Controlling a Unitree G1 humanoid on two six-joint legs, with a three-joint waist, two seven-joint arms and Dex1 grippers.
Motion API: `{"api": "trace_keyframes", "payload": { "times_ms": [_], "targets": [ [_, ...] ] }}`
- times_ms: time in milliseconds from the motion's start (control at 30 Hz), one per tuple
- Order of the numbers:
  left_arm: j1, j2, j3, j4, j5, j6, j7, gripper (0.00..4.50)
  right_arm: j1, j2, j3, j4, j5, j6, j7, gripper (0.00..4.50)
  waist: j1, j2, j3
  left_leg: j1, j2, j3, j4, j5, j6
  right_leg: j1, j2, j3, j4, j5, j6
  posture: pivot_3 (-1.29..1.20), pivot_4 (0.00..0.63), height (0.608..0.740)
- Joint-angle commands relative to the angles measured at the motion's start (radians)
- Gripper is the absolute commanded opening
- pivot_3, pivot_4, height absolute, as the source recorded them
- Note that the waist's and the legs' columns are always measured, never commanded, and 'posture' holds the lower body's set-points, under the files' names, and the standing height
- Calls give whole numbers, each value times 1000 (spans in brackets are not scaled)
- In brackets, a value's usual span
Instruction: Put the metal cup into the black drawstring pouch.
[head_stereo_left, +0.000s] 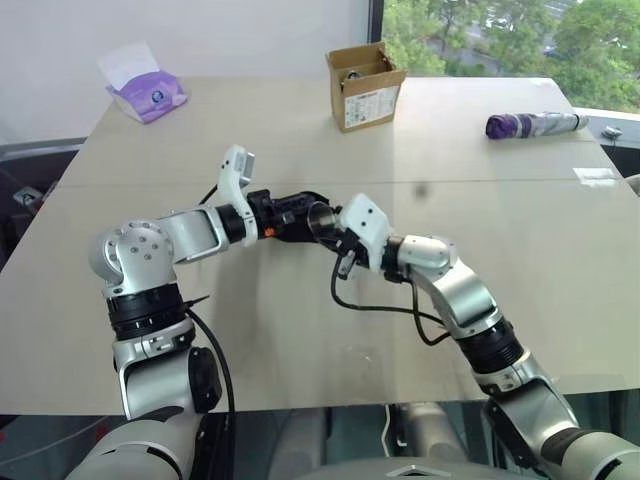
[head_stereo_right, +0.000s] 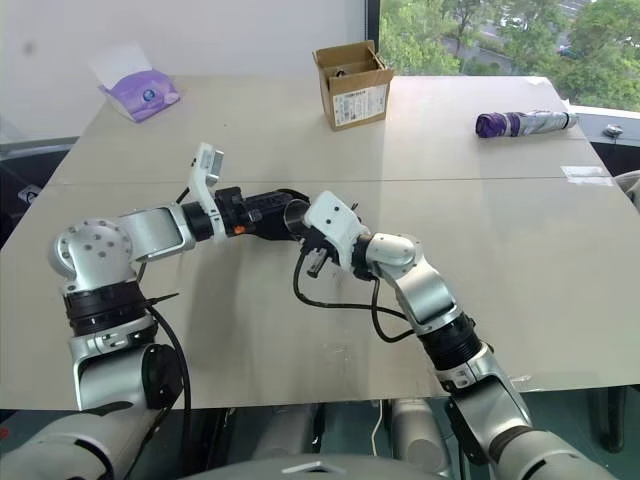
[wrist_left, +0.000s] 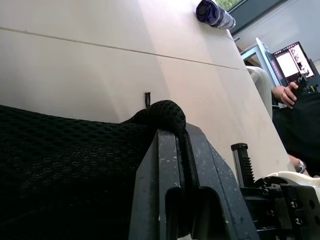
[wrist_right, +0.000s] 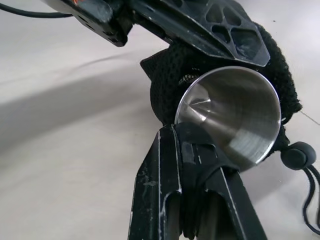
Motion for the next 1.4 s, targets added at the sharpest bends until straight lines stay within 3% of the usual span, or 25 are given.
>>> {"api": "trace_keyframes", "payload": {
  "times_ms": [33, 100, 200, 300, 400, 500, 567, 600, 1100, 1400],
  "targets": [
    [-24, 9, 5, -33, -16, 2, -6, 0, -24, 4, -3, -26, 28, -12, 18, 43, 0, 0, 0, 0, 0, 0, 0, 0, 0, 0, 0, 0, 0, 0, 0, 0, 150, 740],
    [-24, 11, 4, -31, -15, 3, -8, 0, -26, 4, -13, -27, 41, -6, 22, 43, 0, 0, 0, 0, 0, 0, 0, 0, 0, 0, 0, 0, 0, 0, 0, 0, 150, 740],
    [-23, 13, 4, -29, -15, 5, -10, 0, -25, -6, -10, -31, 38, -12, 20, 814, 0, 0, 0, 0, 0, 0, 0, 0, 0, 0, 0, 0, 0, 0, 0, 0, 150, 740],
    [-21, 14, 2, -28, -15, 7, -13, 0, -21, -5, -10, -27, 30, -16, -1, 2208, 0, 0, 0, 0, 0, 0, 0, 0, 0, 0, 0, 0, 0, 0, 0, 0, 150, 740],
    [-21, 15, 0, -28, -14, 7, -14, 0, -21, -3, -10, -21, 35, -20, -6, 2208, 0, 0, 0, 0, 0, 0, 0, 0, 0, 0, 0, 0, 0, 0, 0, 0, 150, 740],
    [-20, 16, 0, -27, -13, 7, -15, 0, -23, -1, -13, -14, 37, -24, -10, 1198, 0, 0, 0, 0, 0, 0, 0, 0, 0, 0, 0, 0, 0, 0, 0, 0, 150, 740],
    [-20, 16, -1, -27, -13, 8, -15, 0, -24, -1, -12, -13, 38, -27, -9, 163, 0, 0, 0, 0, 0, 0, 0, 0, 0, 0, 0, 0, 0, 0, 0, 0, 150, 740],
    [-20, 16, -1, -26, -13, 8, -15, 0, -24, -3, -9, -12, 36, -29, -8, 27, 0, 0, 0, 0, 0, 0, 0, 0, 0, 0, 0, 0, 0, 0, 0, 0, 150, 740],
    [-21, 3, 3, -42, -23, 28, -4, 0, -44, 12, 4, 39, 18, -62, -19, 27, 0, 0, 0, 0, 0, 0, 0, 0, 0, 0, 0, 0, 0, 0, 0, 0, 150, 740],
    [-34, -28, 10, -50, -30, 61, 13, 0, -108, 45, 54, 171, -32, -190, -1, 27, -1, 0, 0, 0, 0, 0, 0, 0, 0, 0, 0, 0, 0, 0, 0, 0, 150, 740]
  ]
}}
